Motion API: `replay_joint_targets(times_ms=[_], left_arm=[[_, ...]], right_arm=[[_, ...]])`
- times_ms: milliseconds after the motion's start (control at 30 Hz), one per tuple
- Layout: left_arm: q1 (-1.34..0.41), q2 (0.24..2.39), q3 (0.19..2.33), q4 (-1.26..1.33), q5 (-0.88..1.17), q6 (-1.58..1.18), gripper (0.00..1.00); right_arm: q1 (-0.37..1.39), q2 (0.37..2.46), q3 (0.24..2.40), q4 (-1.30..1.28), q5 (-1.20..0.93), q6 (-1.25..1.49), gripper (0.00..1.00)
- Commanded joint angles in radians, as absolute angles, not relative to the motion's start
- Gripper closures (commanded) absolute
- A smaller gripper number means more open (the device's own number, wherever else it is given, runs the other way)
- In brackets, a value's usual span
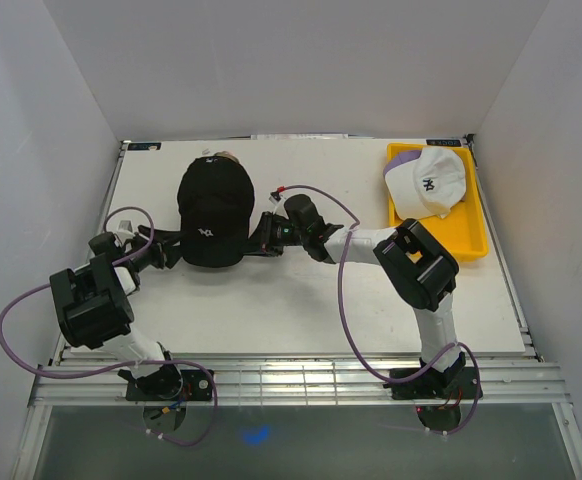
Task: Stack the hats
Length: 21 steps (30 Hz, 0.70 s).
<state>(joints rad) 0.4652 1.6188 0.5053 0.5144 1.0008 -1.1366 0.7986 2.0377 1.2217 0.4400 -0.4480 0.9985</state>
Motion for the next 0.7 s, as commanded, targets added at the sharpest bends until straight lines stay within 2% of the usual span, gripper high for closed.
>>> replay_joint_targets(times_ms=[0,367,667], left_arm=[[0.477,1.551,0.531,0.42,0.937,-1.083,0.43],[0.477,1.473,0.594,0.243,0.842,-0.971,0.41],[0.477,1.462,0.583,0.222,0.836,-0.953,0.43]], right_arm=[[0.785,2.072,1.23,0.333,-0.396,0.966,0.82],[0.785,2.085,1.256,0.311,-0.402,0.954,0.79],[0.785,2.094,1.29,0.269,-0.394,0.922,0.74]])
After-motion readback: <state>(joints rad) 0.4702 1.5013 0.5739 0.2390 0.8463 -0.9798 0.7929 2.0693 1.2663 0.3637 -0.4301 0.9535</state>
